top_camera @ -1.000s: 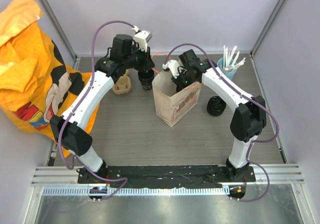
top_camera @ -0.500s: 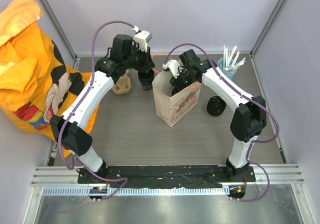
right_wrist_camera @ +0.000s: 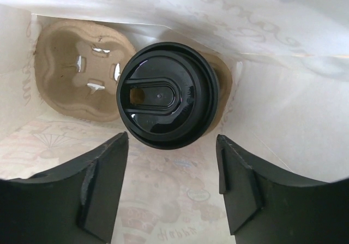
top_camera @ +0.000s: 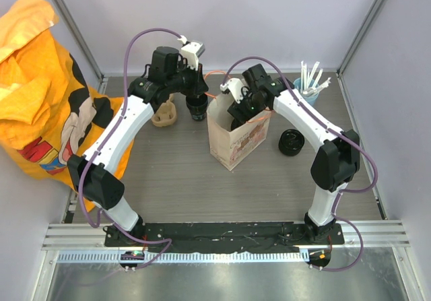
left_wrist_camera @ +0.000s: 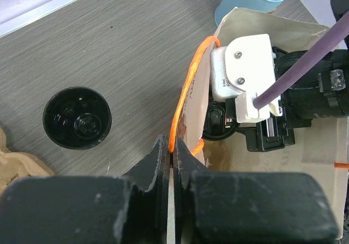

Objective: Pack the takeout coffee

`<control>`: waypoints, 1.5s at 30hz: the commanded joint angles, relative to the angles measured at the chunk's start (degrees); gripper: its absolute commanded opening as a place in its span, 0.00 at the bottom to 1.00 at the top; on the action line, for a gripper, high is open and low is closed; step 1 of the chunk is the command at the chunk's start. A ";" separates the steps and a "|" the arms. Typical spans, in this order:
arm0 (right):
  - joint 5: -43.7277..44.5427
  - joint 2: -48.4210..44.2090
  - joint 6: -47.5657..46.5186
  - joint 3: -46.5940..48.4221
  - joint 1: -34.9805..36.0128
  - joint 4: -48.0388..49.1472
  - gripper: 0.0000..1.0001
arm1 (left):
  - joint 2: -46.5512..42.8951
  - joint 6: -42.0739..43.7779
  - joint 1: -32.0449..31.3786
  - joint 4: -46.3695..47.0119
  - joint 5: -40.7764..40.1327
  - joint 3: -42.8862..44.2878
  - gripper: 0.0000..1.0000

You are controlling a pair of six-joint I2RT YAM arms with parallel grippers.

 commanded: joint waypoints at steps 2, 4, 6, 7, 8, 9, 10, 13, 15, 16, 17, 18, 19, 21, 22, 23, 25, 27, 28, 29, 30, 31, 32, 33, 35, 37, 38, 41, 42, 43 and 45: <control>1.31 -3.70 0.10 3.74 -0.52 -1.39 0.73 | -2.87 -0.40 0.31 2.15 0.19 0.08 0.05; 1.31 -4.05 0.10 4.35 -0.52 -1.75 0.75 | -2.79 -0.40 0.40 2.15 0.10 -0.01 0.05; 1.31 -4.31 0.10 5.14 -0.52 -2.36 0.78 | -2.79 -0.40 0.31 2.15 0.10 -0.01 0.05; 1.31 -4.49 0.10 5.50 -0.52 -2.54 0.79 | -2.70 -0.40 0.31 2.23 0.10 -0.01 0.05; 1.31 -4.58 0.10 5.93 -0.43 -2.71 0.80 | -2.70 -0.49 0.40 2.23 0.19 -0.01 0.05; 1.22 -4.66 0.02 6.11 -0.43 -3.06 0.81 | -2.70 -0.49 0.40 2.23 0.19 0.08 0.05; 1.31 -4.75 0.01 6.29 -0.52 -3.15 0.81 | -2.87 -0.40 0.32 2.23 0.19 -0.01 0.05; 1.22 -5.19 0.10 7.08 -0.52 -3.94 0.84 | -2.87 -0.40 0.31 2.32 0.19 0.08 0.05; 1.22 -5.63 0.10 7.69 -0.35 -4.55 0.87 | -2.87 -0.49 0.40 2.23 0.28 -0.10 0.06; 1.14 -5.89 0.10 7.96 -0.26 -4.73 0.87 | -2.96 -0.40 0.32 2.23 0.37 -0.10 0.09; 1.05 -6.24 0.02 8.57 -0.26 -5.17 0.90 | -3.05 -0.40 0.40 2.23 0.37 -0.10 0.09; 0.96 -6.59 0.01 8.75 -0.26 -5.35 0.91 | -3.05 -0.49 0.32 2.23 0.45 -0.10 0.10; 0.87 -6.77 -0.07 9.01 -0.26 -5.52 0.92 | -3.05 -0.49 0.31 2.23 0.46 -0.10 0.11; 0.61 -7.56 -0.16 9.89 -0.26 -5.96 0.94 | -2.96 -0.58 0.31 2.32 0.72 0.08 0.13; 0.43 -7.83 -0.25 10.24 -0.17 -6.23 0.95 | -2.96 -0.66 0.40 2.15 0.98 0.16 0.17; 0.35 -8.09 -0.51 10.94 -0.26 -6.49 0.95 | -2.96 -0.58 0.40 2.23 1.07 0.16 0.20; 0.17 -9.06 -0.69 11.65 -0.17 -6.67 0.96 | -3.05 -0.58 0.40 2.15 1.33 0.25 0.26; -0.35 -9.93 -0.86 12.26 -0.17 -7.02 0.96 | -3.05 -0.58 0.31 2.15 1.51 0.17 0.31; -0.45 -10.29 -1.04 12.79 -0.17 -7.19 0.96 | -2.96 -0.66 0.40 2.23 1.68 0.16 0.35; -0.45 -10.55 -1.04 13.05 -0.17 -7.28 0.97 | -3.05 -0.58 0.32 2.15 1.77 0.25 0.37; -0.45 -10.73 -1.04 13.32 -0.17 -7.28 0.97 | -3.22 -0.58 0.40 2.23 1.95 0.17 0.38; -0.45 -11.25 -1.13 13.49 -0.08 -7.28 0.96 | -3.23 -0.58 0.32 2.15 2.04 0.16 0.41; -0.53 -11.43 -1.21 14.11 -0.08 -7.46 0.96 | -3.23 -0.58 0.31 2.15 2.04 0.16 0.42; -0.45 -11.69 -1.30 14.37 -0.08 -7.55 0.96 | -3.40 -0.58 0.40 2.15 2.12 0.25 0.43; -0.27 -12.31 -1.30 14.99 -0.17 -7.72 0.96 | -3.49 -0.67 0.40 2.23 2.30 0.17 0.44; -0.53 -12.75 -1.30 15.43 -0.08 -7.72 0.96 | -3.49 -0.58 0.31 2.15 2.39 0.25 0.45; -0.88 -13.10 -1.30 15.69 -0.08 -7.72 0.97 | -3.58 -0.49 0.40 2.15 2.39 0.43 0.45; -1.93 -13.71 -1.30 16.13 -0.17 -7.81 0.96 | -3.58 -0.49 0.40 1.97 2.74 0.69 0.46; -2.29 -13.98 -1.22 16.22 -0.08 -7.90 0.96 | -3.49 -0.40 0.32 1.88 3.00 0.87 0.50; -2.64 -14.24 -1.39 16.40 -0.08 -7.90 0.96 | -3.49 -0.49 0.40 1.80 3.44 0.95 0.52; -3.61 -15.03 -1.57 16.40 -0.08 -7.90 0.96 | -3.58 -0.23 0.32 1.62 3.97 1.13 0.59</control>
